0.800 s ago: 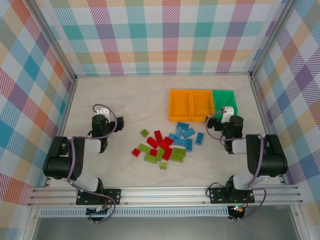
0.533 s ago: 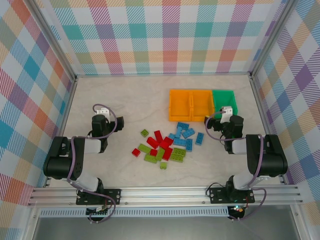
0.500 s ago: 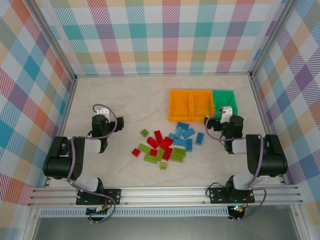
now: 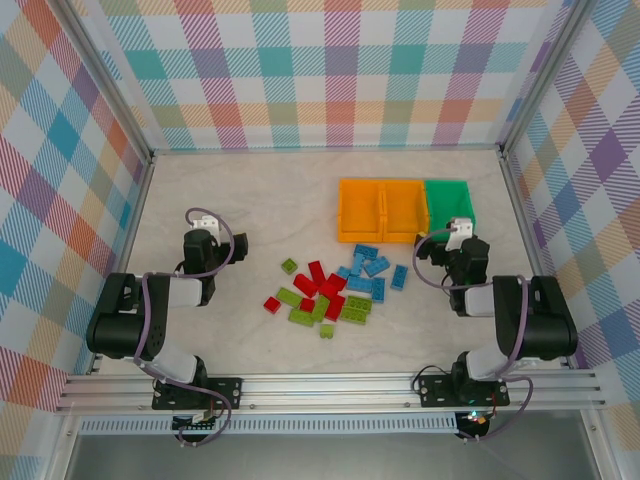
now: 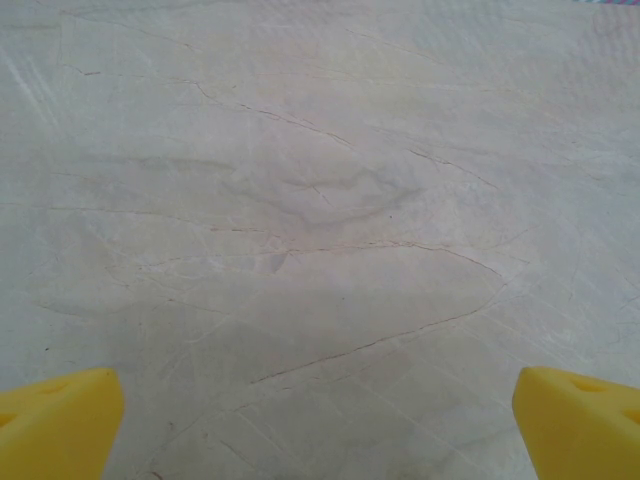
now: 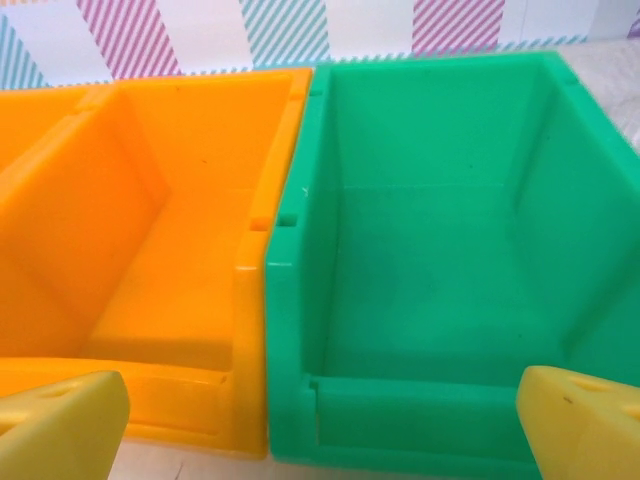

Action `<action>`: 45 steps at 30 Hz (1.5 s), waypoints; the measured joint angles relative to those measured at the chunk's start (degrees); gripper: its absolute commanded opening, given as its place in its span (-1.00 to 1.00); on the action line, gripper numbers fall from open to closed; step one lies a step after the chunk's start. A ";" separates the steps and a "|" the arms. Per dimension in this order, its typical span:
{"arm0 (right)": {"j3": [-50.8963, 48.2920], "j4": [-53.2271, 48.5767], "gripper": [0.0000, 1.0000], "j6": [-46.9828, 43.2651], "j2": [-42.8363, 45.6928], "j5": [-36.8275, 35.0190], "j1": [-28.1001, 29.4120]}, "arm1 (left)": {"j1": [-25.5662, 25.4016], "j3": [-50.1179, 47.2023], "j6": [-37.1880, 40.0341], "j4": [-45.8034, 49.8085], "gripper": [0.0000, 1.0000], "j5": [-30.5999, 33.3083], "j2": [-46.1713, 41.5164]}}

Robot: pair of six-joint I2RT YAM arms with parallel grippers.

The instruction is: Sort the legos into containers by color

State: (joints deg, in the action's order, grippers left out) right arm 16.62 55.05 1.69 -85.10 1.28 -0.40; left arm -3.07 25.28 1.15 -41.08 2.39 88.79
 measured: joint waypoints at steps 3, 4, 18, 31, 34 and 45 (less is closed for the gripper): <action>-0.44 -6.49 0.99 1.03 10.43 -1.86 0.22 | 0.00 0.00 0.00 -0.02 1.00 0.00 0.00; -0.07 -9.51 0.99 2.14 14.51 -2.25 0.39 | 0.00 0.00 0.07 0.02 1.00 -0.02 -0.02; 20.87 -68.81 0.99 24.96 30.45 8.22 10.64 | -24.04 10.58 3.82 30.95 1.00 1.42 -36.89; 34.53 -86.84 0.78 25.92 1.62 -5.44 22.62 | -48.96 28.87 25.88 68.83 1.00 -5.79 -41.35; 34.58 -86.62 0.59 25.83 -2.89 -6.80 23.02 | -49.79 28.85 28.63 73.35 1.00 -5.81 -40.74; 33.68 -83.78 -0.47 26.88 -6.62 -9.05 23.32 | -50.47 24.87 32.81 77.20 1.00 -3.50 -46.16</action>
State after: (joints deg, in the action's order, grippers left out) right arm 50.30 -28.73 28.58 -91.72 -7.77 22.92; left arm -53.54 50.15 33.95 36.12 -1.10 42.63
